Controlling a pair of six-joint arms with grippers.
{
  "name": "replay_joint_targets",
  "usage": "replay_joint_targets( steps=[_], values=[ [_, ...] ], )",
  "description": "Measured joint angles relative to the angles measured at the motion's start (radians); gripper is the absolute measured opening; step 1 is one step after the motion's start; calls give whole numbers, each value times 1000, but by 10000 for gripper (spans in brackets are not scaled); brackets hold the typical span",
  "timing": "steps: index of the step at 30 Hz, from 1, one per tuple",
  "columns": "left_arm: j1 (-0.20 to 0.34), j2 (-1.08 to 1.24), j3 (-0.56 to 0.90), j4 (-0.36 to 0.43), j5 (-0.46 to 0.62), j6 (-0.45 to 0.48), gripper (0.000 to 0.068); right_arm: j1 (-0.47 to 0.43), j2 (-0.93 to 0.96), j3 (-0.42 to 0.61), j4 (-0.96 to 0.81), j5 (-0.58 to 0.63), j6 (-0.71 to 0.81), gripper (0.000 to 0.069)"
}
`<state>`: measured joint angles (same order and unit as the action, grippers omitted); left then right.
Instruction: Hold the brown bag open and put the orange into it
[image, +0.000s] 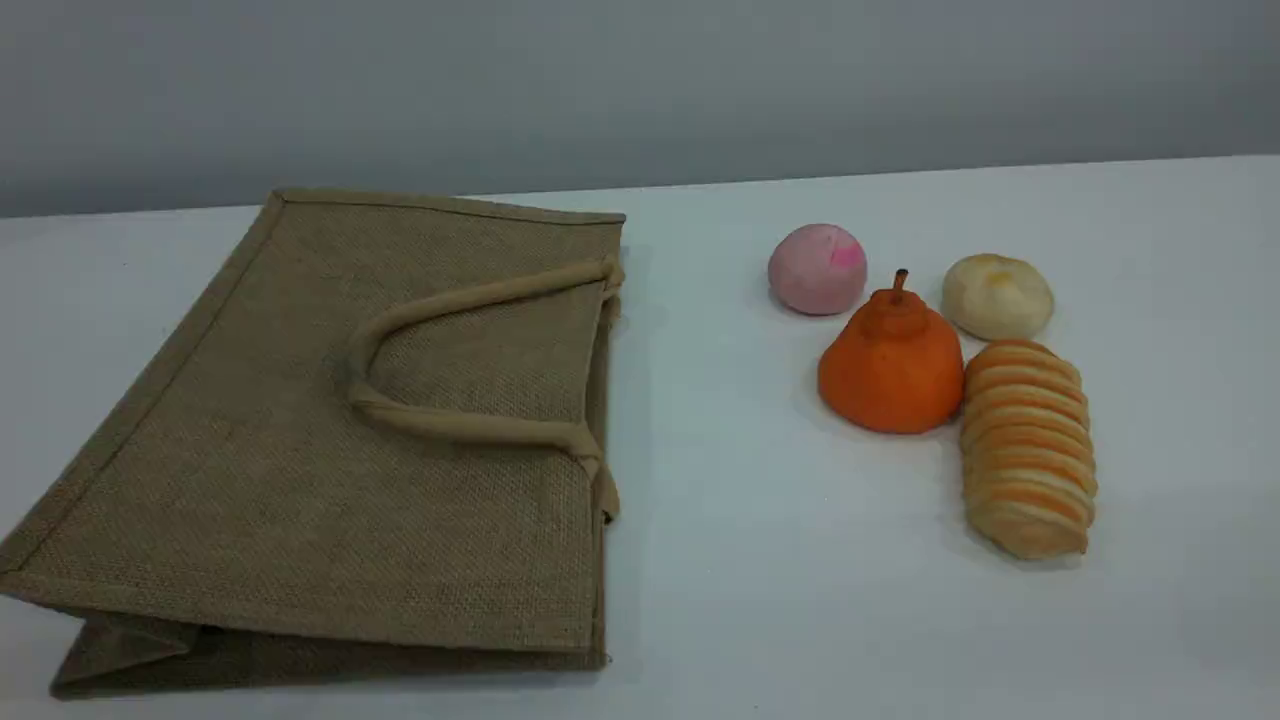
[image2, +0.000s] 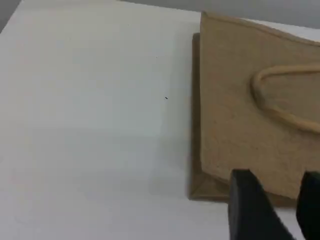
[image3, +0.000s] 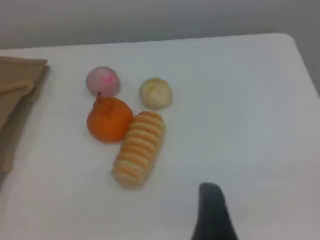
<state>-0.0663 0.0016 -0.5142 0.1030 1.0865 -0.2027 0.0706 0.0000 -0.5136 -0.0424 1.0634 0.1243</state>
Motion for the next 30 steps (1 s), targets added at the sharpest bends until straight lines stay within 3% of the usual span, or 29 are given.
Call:
replay_joint_targets(
  steps=[8, 17, 23, 30],
  values=[
    [0, 138, -89, -60, -77, 22, 241, 0, 90, -41, 141, -128, -79, 409],
    [0, 501, -188, -187, -201, 203, 241, 0, 431, -43, 406, -388, -260, 409],
    [0, 791, -235, -187, -309, 203, 241, 0, 700, -43, 610, -538, -433, 409],
    [0, 1109, -266, -246, -429, 203, 241, 0, 999, -66, 871, -655, -686, 409]
  ],
)
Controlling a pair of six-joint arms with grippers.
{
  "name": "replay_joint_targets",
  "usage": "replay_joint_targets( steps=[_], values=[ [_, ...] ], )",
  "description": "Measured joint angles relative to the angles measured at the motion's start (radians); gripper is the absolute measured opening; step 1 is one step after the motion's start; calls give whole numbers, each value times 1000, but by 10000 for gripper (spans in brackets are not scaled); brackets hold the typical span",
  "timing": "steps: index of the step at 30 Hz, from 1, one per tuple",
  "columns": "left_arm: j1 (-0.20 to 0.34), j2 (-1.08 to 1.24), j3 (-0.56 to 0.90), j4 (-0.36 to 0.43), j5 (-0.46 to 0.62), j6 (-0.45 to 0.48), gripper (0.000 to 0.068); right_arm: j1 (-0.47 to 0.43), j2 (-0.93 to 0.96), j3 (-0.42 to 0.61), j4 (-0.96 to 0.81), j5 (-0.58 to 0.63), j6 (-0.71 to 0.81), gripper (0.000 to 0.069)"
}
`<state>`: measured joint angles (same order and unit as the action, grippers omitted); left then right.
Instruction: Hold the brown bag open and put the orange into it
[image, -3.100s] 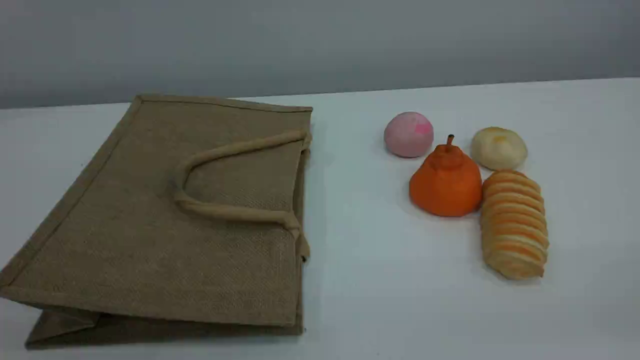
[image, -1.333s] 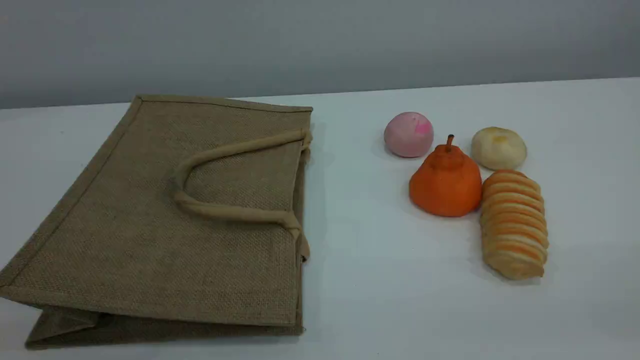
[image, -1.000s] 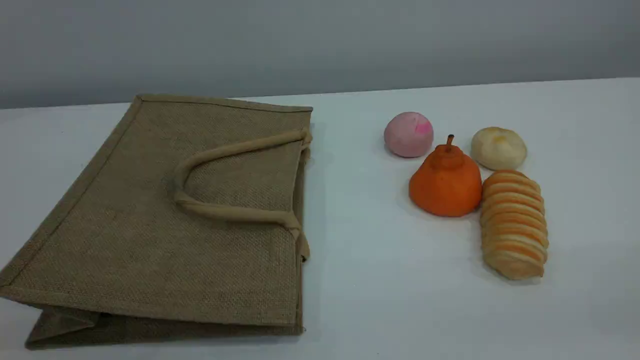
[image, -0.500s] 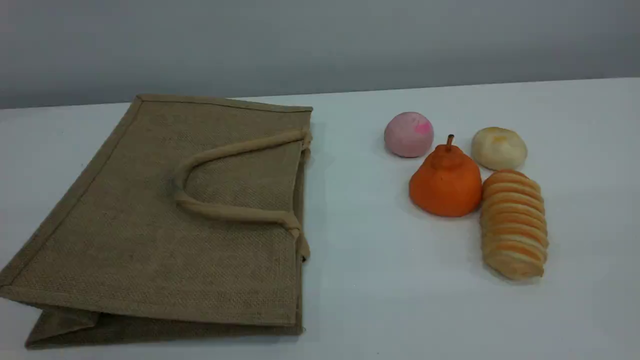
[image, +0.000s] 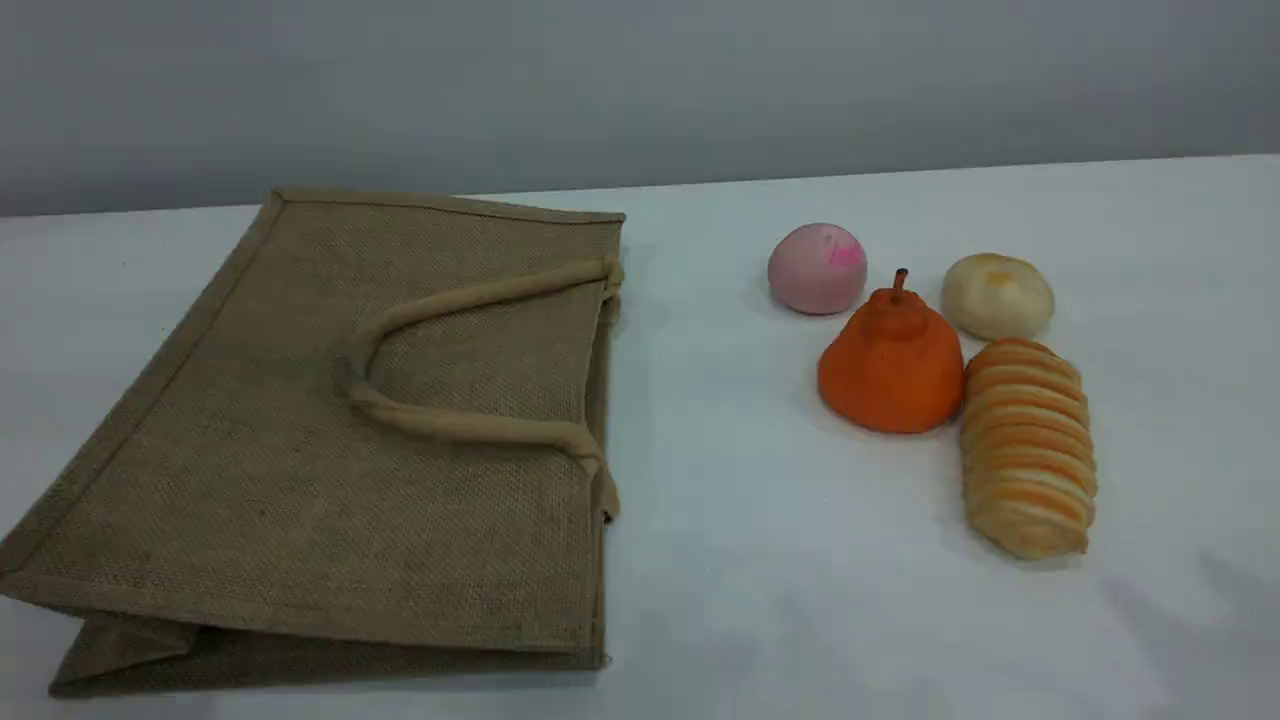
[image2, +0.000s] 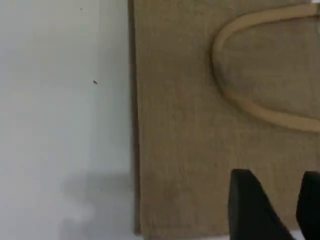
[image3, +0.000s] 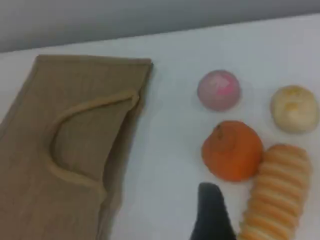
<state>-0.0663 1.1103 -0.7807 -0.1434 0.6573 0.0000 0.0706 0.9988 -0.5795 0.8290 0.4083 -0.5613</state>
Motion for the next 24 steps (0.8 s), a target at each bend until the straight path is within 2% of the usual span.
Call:
replay_joint_targets(
  steps=[3, 6, 11, 16, 24],
  values=[
    [0, 122, -14, 0, -71, 0, 242, 0, 115, -43, 116, 2, -112, 409],
    [0, 226, -32, 1, -133, 50, 264, 0, 226, -94, 236, 2, -218, 409],
    [-5, 379, -68, -49, -211, 78, 371, 0, 379, -171, 382, 3, -358, 409],
    [-6, 505, -113, -139, -273, 78, 472, 0, 511, -214, 407, 4, -396, 409],
    [-7, 663, -183, -192, -286, 78, 485, 11, 632, -256, 410, -1, -415, 409]
  ],
)
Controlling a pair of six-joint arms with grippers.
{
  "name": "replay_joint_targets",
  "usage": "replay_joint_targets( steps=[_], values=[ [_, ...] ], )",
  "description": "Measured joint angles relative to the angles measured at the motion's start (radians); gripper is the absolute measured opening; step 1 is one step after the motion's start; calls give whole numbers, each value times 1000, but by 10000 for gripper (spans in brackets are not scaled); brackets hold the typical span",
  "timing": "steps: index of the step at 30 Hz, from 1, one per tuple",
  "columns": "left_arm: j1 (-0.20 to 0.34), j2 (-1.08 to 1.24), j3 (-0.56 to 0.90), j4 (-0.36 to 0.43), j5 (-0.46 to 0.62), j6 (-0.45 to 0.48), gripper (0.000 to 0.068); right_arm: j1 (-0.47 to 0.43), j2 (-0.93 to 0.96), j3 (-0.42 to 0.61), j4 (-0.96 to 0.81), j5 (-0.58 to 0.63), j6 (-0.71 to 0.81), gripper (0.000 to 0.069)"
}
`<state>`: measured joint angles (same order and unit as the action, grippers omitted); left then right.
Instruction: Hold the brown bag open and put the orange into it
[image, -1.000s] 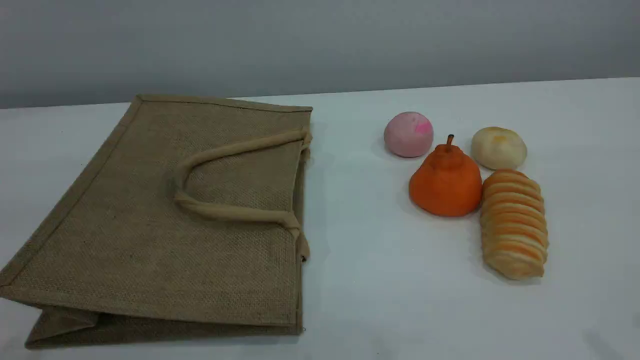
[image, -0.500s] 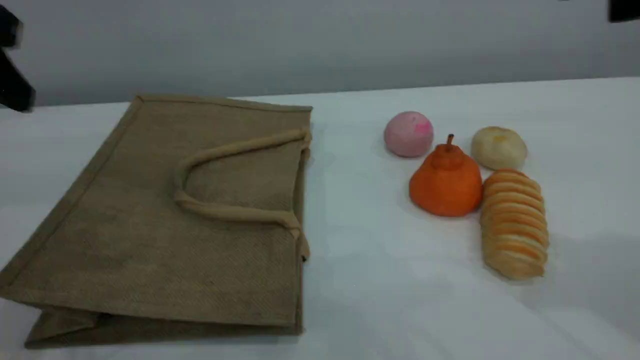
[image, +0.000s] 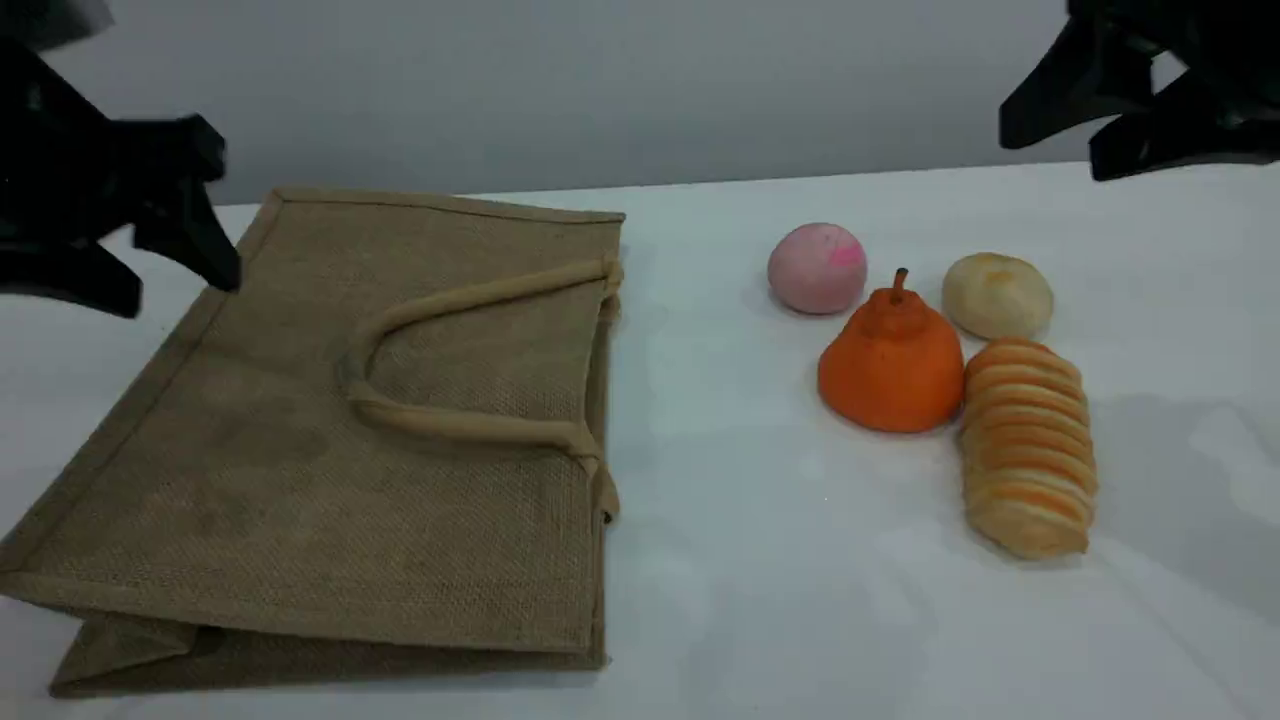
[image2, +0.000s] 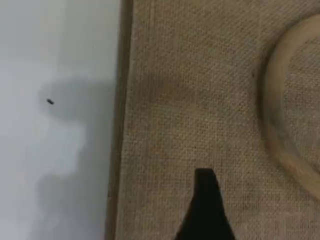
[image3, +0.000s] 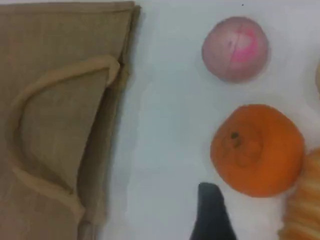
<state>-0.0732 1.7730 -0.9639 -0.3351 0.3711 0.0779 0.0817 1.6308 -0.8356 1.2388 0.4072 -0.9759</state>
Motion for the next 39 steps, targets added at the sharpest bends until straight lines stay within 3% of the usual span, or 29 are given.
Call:
replay_joint_targets(
  steps=[9, 13, 26, 39],
  values=[
    [-56, 155, -71, -87, -32, 50, 485, 69, 10, -11, 28, -27, -49, 409],
    [-91, 217, -112, -87, -46, 49, 485, 79, 10, -11, 30, -31, -61, 409],
    [-91, 318, -147, -114, -115, 12, 485, 79, 10, -11, 38, -30, -79, 409],
    [-91, 407, -189, -118, -117, 15, 485, 79, 17, -11, 42, -40, -82, 409]
  ],
)
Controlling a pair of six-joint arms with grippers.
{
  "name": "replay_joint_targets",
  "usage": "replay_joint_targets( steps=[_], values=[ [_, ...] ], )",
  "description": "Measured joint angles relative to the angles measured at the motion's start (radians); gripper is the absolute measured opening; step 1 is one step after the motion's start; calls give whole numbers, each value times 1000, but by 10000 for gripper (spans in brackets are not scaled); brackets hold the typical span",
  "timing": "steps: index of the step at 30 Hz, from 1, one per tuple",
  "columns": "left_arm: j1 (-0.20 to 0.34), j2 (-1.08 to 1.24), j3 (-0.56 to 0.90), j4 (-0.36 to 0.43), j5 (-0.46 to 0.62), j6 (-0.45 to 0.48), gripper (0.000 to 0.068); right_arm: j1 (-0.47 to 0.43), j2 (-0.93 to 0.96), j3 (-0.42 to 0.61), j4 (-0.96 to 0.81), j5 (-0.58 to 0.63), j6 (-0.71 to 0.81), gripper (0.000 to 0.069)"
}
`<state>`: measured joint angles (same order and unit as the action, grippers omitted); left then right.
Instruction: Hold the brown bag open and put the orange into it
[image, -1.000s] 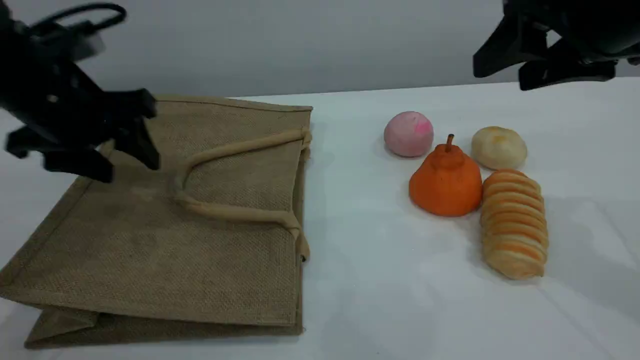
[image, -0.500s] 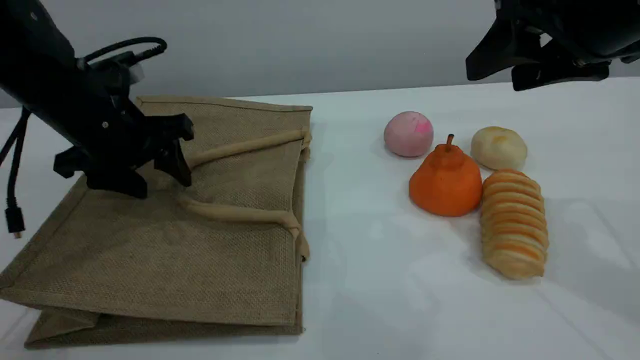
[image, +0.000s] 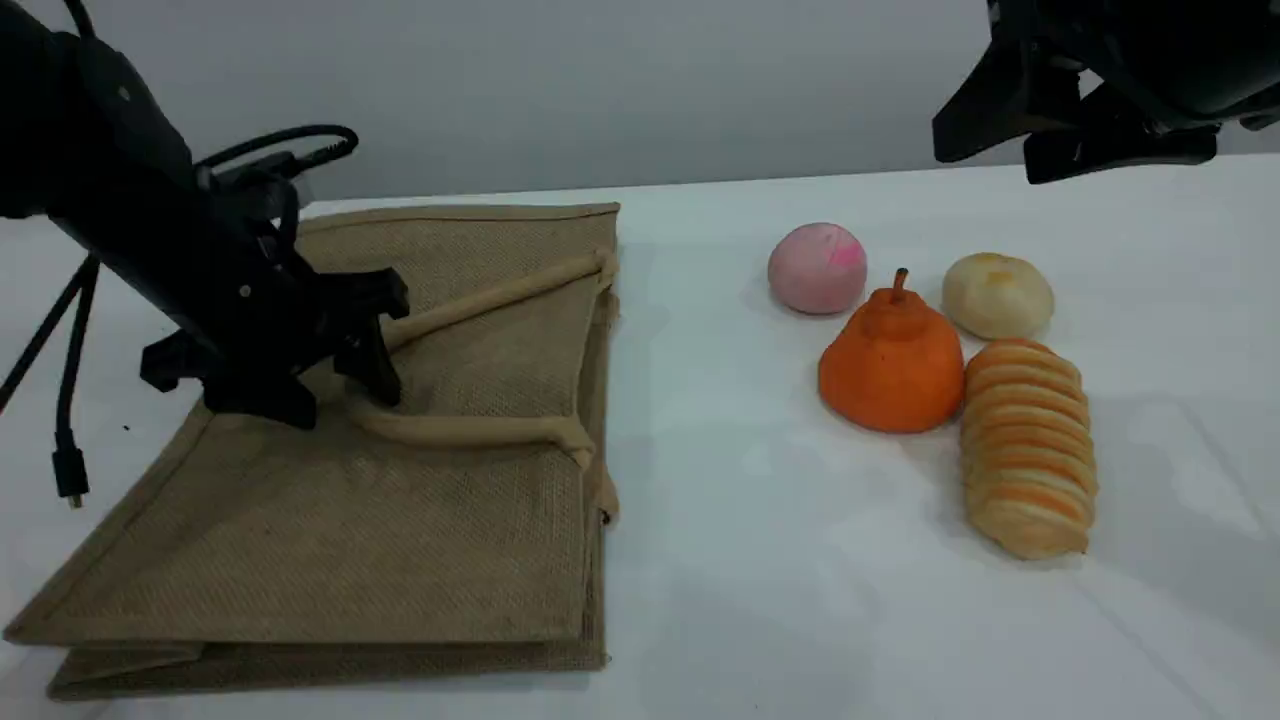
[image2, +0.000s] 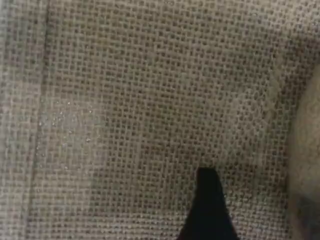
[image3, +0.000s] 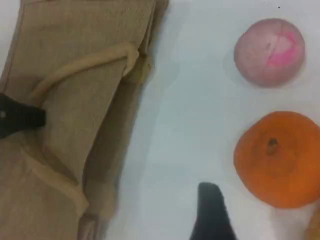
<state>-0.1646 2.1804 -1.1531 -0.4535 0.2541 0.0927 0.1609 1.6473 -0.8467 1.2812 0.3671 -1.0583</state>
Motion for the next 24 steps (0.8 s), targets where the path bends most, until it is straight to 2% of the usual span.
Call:
replay_joint_targets(
  steps=[5, 8, 11, 16, 17, 22, 24],
  values=[
    [0, 11, -1, 0, 0, 0, 477, 0, 0, 0, 0, 0, -1, 409],
    [0, 11, -1, 0, 1, 0, 434, 0, 0, 0, 0, 0, -1, 409],
    [1, 13, -1, -4, 2, -1, 345, 0, 0, 0, 0, -1, -1, 409],
    [0, 14, 0, -40, 1, -28, 106, 0, 0, 0, 0, -6, -2, 409],
    [0, 14, 0, -40, 1, -28, 85, 0, 0, 0, 0, -7, -2, 409],
    [0, 7, -1, -32, 7, -17, 87, 0, 0, 0, 2, -7, -2, 409],
    [0, -6, -14, -12, 45, -1, 87, 0, 0, 0, 2, -7, -2, 409]
  ],
)
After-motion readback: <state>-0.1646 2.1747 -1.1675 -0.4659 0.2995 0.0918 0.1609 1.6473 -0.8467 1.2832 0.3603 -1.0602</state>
